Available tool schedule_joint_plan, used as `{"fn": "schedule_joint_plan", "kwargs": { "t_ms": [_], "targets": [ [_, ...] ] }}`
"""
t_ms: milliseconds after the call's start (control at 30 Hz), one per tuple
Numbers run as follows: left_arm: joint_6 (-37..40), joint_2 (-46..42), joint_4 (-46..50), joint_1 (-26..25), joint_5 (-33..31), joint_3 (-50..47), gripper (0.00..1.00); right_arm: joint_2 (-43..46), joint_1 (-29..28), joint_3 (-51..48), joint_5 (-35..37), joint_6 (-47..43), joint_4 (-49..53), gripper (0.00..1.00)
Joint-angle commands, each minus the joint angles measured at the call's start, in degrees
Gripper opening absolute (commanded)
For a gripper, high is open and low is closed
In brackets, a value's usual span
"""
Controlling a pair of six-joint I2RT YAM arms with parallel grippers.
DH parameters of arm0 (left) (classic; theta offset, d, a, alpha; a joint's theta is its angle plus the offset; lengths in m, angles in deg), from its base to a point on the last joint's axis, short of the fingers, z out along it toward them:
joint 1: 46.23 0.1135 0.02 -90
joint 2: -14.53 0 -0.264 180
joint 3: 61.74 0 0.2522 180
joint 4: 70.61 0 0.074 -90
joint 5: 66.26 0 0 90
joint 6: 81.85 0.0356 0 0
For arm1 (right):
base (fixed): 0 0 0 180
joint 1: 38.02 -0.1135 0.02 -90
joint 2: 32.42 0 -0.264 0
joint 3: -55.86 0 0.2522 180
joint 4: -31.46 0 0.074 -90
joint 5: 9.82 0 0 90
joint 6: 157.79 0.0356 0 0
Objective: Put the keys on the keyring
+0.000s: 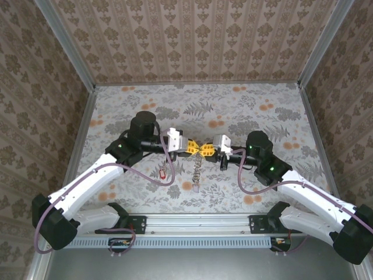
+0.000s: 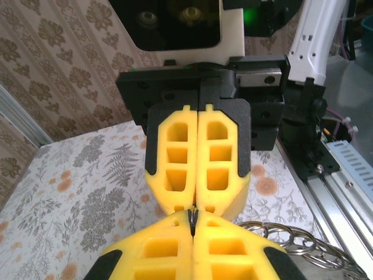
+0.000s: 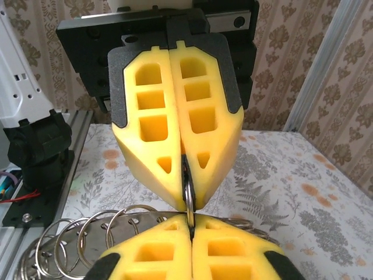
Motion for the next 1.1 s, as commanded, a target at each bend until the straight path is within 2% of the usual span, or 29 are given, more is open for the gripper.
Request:
{"fn": "schedule_joint_plan", "kwargs": {
  "t_ms": [0, 167, 367, 467, 633, 733, 767, 800, 867, 967, 1067],
  "targets": [
    [-8.21, -1.46, -10.93, 0.95, 1.14, -2.79, 0.0, 1.74, -0.27, -1.76, 0.31, 2.7, -7.65, 0.17],
    [-18.69, -0.91, -26.57, 1.73, 3.28, -6.39, 0.0, 1.67, -0.18, -4.79, 1.99, 6.99, -15.03, 0.23],
    [-30.14, 0.9, -46.25, 1.72, 2.23, -11.19, 0.0, 0.15, -0.23, -5.83, 2.31, 11.97, -22.77, 0.21],
    [-32.29, 1.72, -50.74, 1.64, 2.5, -12.2, 0.0, -0.12, -0.19, -6.12, 3.42, 12.84, -24.33, 0.2],
    [-34.16, 2.64, -54.17, 1.67, 3.93, -13.13, 0.0, -0.05, -0.2, -6.4, 4.46, 13.24, -25.14, 0.03],
    [-31.61, 1.77, -48.87, 1.71, 3.8, -12.86, 0.02, 0.81, -0.01, -5.12, 4.13, 11.02, -20.56, 0.0],
    [-29.02, 0.69, -44.1, 1.71, 3.32, -12.47, 0.15, 1.37, -0.01, -3.83, 3.91, 8.6, -16.15, 0.0],
    [-24.83, -0.5, -38.34, 1.77, 3.0, -11.76, 0.22, 1.83, -0.01, -2.24, 3.61, 5.98, -10.86, 0.0],
    [-15.14, -2.82, -21.83, 1.65, 1.4, -8.57, 0.32, 2.27, -0.1, 1.6, 3.53, 0.17, 0.24, 0.0],
    [-3.69, -3.3, -1.94, 1.74, -0.33, -3.23, 0.33, 1.6, -0.18, 7.04, 4.57, -6.29, 14.0, 0.0],
    [0.35, -2.1, 7.44, 1.71, -2.49, -0.09, 0.33, 0.01, -0.32, 11.42, 4.97, -11.36, 22.7, 0.0]
  ]
}}
